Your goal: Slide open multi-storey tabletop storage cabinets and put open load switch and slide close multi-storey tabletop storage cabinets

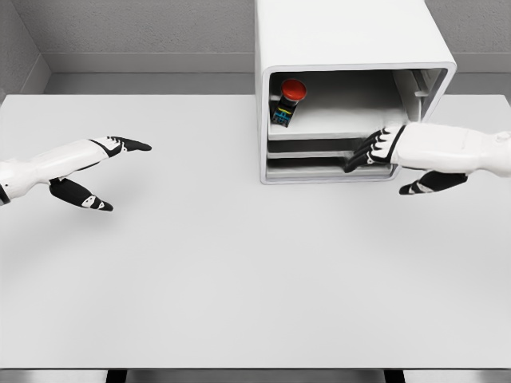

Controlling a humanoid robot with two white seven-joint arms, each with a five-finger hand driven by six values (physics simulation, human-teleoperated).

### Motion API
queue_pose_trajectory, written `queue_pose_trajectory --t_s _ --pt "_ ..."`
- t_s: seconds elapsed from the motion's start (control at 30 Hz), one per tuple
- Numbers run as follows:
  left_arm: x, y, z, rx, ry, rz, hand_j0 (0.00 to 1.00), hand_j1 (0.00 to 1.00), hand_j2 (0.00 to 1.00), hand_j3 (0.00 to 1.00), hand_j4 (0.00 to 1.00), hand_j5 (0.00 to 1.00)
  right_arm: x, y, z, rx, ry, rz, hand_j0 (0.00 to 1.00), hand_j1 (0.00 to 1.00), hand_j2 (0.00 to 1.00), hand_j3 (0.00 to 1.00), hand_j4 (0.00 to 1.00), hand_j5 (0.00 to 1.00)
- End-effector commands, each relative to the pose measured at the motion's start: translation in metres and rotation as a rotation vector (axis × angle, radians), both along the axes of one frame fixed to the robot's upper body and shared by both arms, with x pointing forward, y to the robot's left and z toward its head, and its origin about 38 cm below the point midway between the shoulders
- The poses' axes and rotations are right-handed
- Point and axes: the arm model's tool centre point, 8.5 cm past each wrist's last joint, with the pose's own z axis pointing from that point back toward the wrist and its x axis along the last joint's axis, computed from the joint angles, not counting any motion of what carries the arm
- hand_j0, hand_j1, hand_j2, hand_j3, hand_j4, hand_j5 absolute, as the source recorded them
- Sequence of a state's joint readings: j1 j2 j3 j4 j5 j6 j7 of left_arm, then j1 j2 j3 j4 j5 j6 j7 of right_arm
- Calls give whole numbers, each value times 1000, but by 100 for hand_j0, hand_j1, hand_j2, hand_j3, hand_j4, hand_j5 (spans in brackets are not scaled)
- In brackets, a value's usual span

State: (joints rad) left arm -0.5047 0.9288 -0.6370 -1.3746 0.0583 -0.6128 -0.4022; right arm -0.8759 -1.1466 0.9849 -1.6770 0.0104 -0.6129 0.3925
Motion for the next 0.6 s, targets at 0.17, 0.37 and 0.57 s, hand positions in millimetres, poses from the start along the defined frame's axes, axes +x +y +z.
queue_pose_trajectory --t_s 0.17,0.37,0.57 --pt "-1 -1 -1 6 16 -11 100 100 100 100 100 100 -4 6 -22 -18 61 17 78 78 78 78 78 78" --pt "-2 -7 -5 23 51 -45 100 100 100 100 100 100 28 2 -37 1 77 -51 79 79 79 79 79 79" --pt "-2 -10 -8 25 61 -56 100 100 100 100 100 100 44 3 -51 -3 103 -80 79 79 79 79 79 79"
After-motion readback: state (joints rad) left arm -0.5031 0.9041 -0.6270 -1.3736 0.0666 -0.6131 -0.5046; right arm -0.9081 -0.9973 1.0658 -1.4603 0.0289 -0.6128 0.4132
